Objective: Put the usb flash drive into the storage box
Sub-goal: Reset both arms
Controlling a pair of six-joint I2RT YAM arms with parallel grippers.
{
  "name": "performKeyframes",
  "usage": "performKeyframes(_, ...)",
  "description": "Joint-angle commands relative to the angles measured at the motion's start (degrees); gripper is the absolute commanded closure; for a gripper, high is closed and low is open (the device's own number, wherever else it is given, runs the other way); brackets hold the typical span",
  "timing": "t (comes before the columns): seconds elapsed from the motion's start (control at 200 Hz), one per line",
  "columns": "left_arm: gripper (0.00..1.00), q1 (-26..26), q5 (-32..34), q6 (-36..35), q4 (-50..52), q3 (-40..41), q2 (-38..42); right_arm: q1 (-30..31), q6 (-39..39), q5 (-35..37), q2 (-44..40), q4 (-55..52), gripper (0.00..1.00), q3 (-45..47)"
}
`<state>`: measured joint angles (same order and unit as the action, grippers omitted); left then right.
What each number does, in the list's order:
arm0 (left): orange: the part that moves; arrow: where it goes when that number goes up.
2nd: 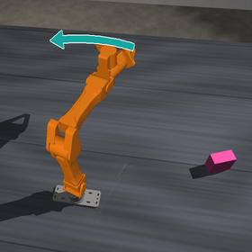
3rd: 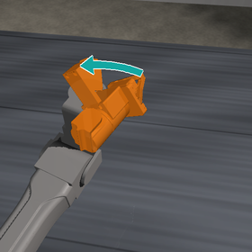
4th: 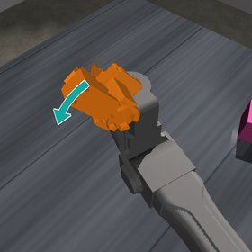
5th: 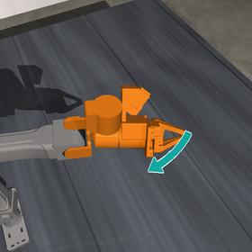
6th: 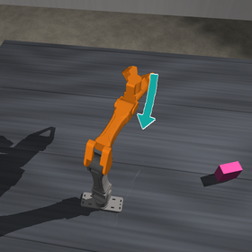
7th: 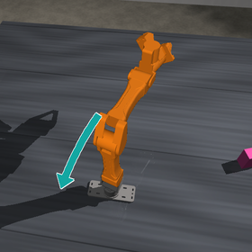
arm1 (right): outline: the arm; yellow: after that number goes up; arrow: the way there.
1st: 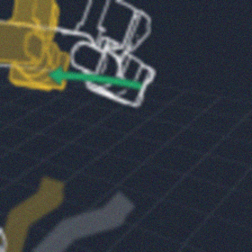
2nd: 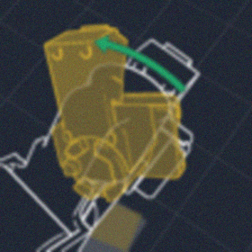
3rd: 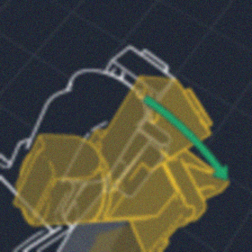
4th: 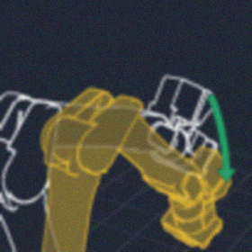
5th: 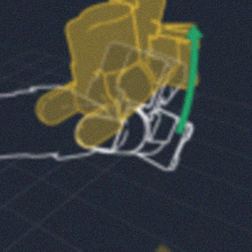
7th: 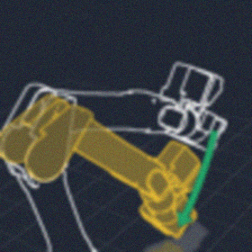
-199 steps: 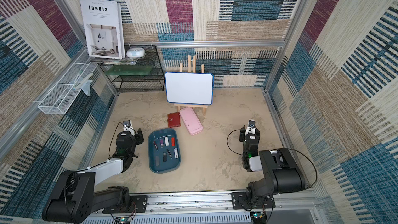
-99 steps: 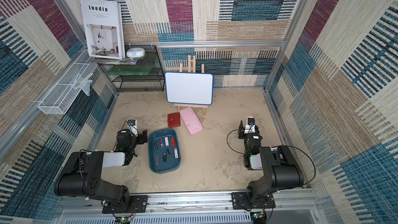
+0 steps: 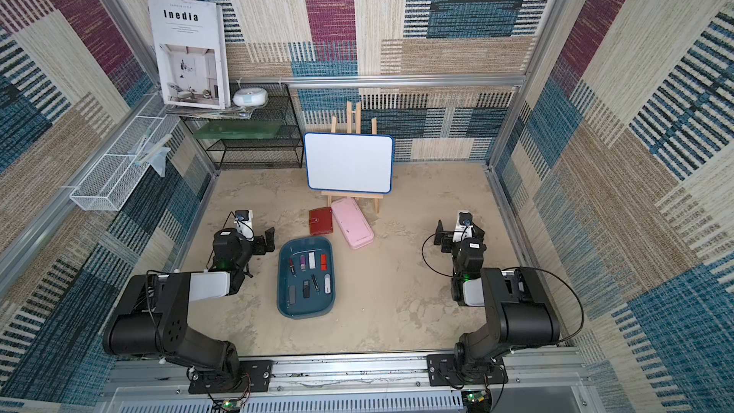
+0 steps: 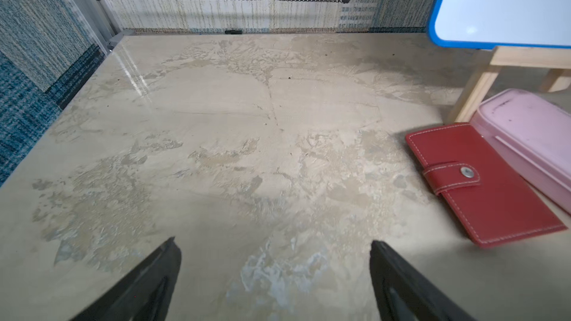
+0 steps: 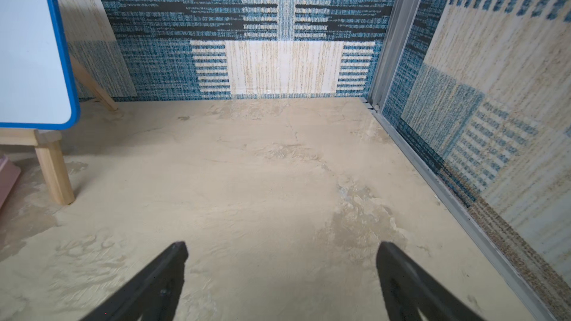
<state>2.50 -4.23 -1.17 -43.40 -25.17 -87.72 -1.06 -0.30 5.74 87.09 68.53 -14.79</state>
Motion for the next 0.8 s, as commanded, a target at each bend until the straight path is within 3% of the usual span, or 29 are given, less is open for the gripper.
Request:
performKeyframes(0.0,0.01,0.09,0.01,0.55,-0.02,-0.07,0.02,0.0,-0.58,-0.46,-0.22,0.22,0.0,0.11)
performKeyframes(0.796,0.01,0.09,0.1,0.55,-0.11,-0.06,0.08,0.0,-0.56,-0.64,0.44,-0.88,0.0,-0.82)
